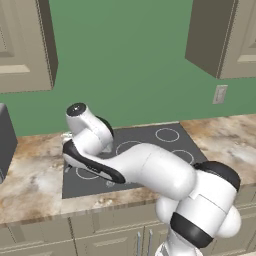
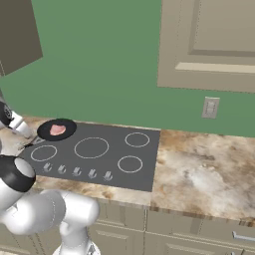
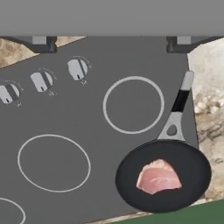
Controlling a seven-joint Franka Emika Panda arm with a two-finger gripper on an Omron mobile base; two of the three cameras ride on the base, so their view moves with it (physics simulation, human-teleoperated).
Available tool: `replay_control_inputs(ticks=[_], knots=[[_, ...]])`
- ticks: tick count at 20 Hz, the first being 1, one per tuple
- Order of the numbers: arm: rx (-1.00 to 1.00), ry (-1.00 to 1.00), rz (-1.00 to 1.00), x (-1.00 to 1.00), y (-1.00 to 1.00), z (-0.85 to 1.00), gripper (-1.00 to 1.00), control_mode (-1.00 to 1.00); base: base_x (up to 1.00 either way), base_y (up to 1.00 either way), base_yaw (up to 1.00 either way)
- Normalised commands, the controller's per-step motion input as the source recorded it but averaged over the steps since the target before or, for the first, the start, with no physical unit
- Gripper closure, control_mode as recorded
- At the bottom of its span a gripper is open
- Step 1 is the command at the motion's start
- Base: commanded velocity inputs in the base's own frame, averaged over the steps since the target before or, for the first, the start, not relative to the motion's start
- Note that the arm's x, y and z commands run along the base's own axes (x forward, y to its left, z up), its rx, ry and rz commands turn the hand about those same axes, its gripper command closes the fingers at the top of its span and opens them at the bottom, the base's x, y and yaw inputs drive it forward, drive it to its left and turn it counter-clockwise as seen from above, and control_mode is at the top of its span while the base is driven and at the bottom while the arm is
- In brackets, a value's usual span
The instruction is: Pick up the pan with the steak in it and place it on the dining table. Then place the steak on the plate.
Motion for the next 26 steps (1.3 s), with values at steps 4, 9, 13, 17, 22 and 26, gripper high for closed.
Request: replay_control_inputs(ticks=[4, 9, 13, 17, 22, 26], knots=[[0.04, 0.00, -0.04, 0.22, 0.29, -0.33, -1.00, -1.00, 0.00, 0.00, 0.00], [0.03, 0.00, -0.03, 0.18, 0.22, -0.34, -1.00, -1.00, 0.00, 0.00, 0.00], [0.03, 0.00, -0.02, 0.11, 0.14, -0.34, -1.00, -1.00, 0.00, 0.00, 0.00], [0.00, 0.00, -0.01, 0.20, 0.06, -0.30, -1.00, -1.00, 0.00, 0.00, 0.00], [0.00, 0.00, 0.00, 0.26, 0.00, -0.24, -1.00, -1.00, 0.00, 0.00, 0.00], [0.02, 0.00, 0.00, 0.22, 0.00, -0.27, -1.00, -1.00, 0.00, 0.00, 0.00]])
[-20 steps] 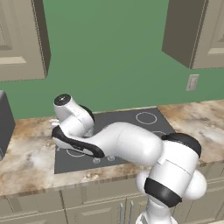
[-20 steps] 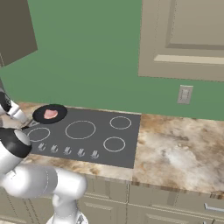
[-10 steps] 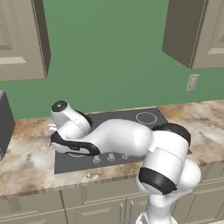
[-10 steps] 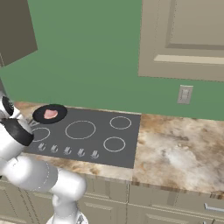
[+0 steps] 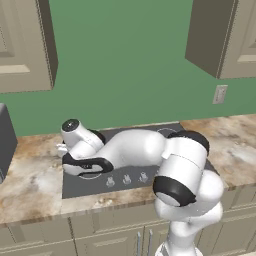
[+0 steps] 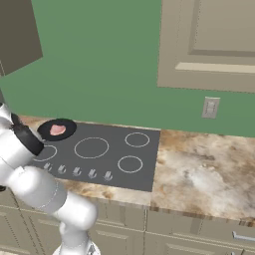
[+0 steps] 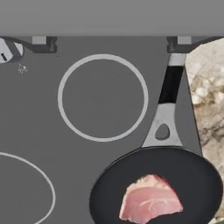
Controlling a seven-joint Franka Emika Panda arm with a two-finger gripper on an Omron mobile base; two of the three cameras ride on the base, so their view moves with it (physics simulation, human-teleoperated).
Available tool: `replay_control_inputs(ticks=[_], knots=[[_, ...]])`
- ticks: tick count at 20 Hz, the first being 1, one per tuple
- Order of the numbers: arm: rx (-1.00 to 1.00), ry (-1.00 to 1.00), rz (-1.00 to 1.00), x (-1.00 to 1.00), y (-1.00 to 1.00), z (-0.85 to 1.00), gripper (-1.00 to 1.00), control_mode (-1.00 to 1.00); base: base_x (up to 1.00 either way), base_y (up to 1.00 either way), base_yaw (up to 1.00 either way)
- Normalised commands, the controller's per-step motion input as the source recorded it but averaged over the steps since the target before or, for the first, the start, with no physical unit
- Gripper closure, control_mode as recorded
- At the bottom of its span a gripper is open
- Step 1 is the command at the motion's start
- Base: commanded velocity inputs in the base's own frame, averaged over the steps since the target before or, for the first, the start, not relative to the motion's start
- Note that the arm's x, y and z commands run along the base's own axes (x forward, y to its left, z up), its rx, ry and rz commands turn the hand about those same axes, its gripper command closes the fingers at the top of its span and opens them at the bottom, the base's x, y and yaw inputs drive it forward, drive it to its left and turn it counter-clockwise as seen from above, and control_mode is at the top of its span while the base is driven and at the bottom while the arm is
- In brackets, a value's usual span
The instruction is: Pick up the pan with the steak in it and place it on the dining table. Then place the steak on the plate.
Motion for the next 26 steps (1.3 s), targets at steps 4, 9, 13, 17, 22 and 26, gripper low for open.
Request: replay_control_inputs(ticks=[4, 9, 13, 17, 22, 26], knots=[[0.01, 0.00, 0.00, 0.28, 0.04, -0.28, -1.00, -1.00, 0.00, 0.00, 0.00], [0.00, 0.00, 0.00, 0.19, 0.02, -0.28, -1.00, -1.00, 0.00, 0.00, 0.00], [0.00, 0.00, 0.00, 0.19, 0.05, -0.24, -1.00, -1.00, 0.00, 0.00, 0.00], [0.00, 0.00, 0.00, 0.21, 0.06, -0.18, -1.00, -1.00, 0.00, 0.00, 0.00], [0.00, 0.00, 0.00, 0.18, 0.03, -0.08, -1.00, -1.00, 0.00, 0.00, 0.00], [0.01, 0.00, -0.01, 0.12, 0.01, 0.11, -1.00, -1.00, 0.00, 0.00, 0.00]])
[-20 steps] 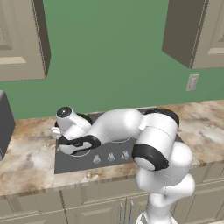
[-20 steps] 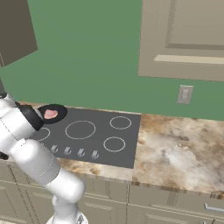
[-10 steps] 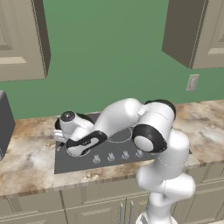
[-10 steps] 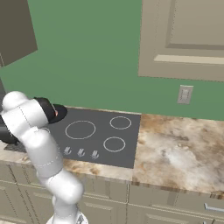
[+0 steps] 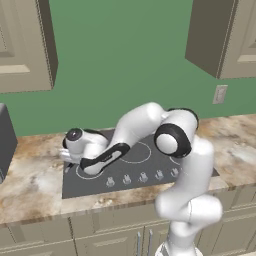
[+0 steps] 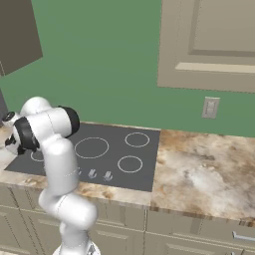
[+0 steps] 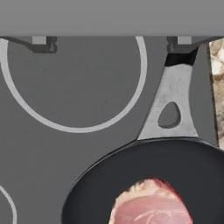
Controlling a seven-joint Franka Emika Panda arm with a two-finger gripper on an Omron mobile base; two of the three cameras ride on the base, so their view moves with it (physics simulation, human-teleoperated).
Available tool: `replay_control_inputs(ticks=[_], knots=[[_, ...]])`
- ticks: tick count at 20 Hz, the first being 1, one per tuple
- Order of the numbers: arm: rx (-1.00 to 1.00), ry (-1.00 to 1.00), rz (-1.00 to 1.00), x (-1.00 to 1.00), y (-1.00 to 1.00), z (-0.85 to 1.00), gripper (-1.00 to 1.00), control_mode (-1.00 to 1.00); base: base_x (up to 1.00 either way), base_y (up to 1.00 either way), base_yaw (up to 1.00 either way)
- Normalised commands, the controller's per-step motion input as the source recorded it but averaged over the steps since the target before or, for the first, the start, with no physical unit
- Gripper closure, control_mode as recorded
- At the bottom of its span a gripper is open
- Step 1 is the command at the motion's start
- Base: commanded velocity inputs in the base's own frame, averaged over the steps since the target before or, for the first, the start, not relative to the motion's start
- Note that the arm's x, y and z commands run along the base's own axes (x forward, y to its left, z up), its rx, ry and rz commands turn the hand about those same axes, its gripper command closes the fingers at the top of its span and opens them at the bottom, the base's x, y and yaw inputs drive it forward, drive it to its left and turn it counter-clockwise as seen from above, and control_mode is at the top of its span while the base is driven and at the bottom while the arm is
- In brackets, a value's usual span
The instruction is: Pick up the pan with the steak in it and place it on the dining table. Then place the steak on the plate.
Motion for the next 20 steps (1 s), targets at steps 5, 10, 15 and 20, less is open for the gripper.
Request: replay_control_inputs(ticks=[5, 10, 15, 20], knots=[[0.00, 0.00, -0.01, 0.14, 0.06, 0.12, -1.00, -1.00, 0.00, 0.00, 0.00], [0.00, 0.00, -0.01, 0.32, 0.15, -0.03, -1.00, -1.00, 0.00, 0.00, 0.00], [-0.02, 0.03, 0.00, 0.33, 0.13, -0.28, -1.00, -1.00, 0.00, 0.00, 0.00], [-0.08, 0.05, -0.01, 0.23, 0.15, -0.48, -1.00, -1.00, 0.00, 0.00, 0.00]])
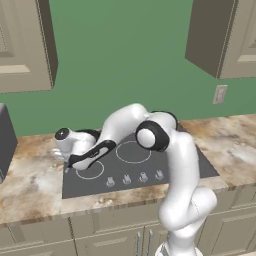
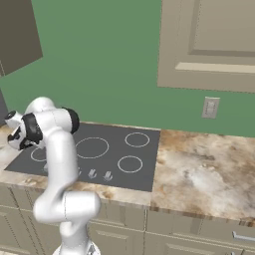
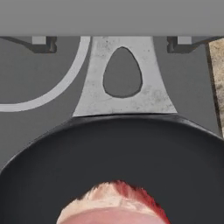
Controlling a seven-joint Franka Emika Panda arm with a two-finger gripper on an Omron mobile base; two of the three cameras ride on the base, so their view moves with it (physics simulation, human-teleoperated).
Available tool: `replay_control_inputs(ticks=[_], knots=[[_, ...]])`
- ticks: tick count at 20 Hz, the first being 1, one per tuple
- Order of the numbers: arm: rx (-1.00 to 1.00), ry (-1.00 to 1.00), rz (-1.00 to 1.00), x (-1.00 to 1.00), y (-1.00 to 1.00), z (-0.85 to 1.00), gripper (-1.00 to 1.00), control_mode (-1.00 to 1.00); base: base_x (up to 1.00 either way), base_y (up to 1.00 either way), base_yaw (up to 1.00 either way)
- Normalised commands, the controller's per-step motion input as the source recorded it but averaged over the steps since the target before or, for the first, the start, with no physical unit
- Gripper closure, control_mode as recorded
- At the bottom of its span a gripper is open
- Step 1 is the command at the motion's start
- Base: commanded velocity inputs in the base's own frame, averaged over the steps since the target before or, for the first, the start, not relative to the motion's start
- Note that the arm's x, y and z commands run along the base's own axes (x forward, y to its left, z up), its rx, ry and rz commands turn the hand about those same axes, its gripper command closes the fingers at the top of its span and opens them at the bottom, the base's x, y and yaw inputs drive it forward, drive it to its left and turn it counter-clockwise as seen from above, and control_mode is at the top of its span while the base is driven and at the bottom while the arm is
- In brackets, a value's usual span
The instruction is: Pick up the pan with the steak in it and place it on the dining table. Then place the steak on the plate.
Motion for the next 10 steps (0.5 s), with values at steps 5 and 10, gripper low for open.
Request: replay_control_inputs(ticks=[5, 10], knots=[[-0.08, 0.02, 0.00, 0.07, 0.07, -0.52, 1.00, -1.00, 0.00, 0.00, 0.00], [0.00, 0.01, 0.00, 0.05, 0.00, 0.02, 1.00, -1.00, 0.00, 0.00, 0.00]])
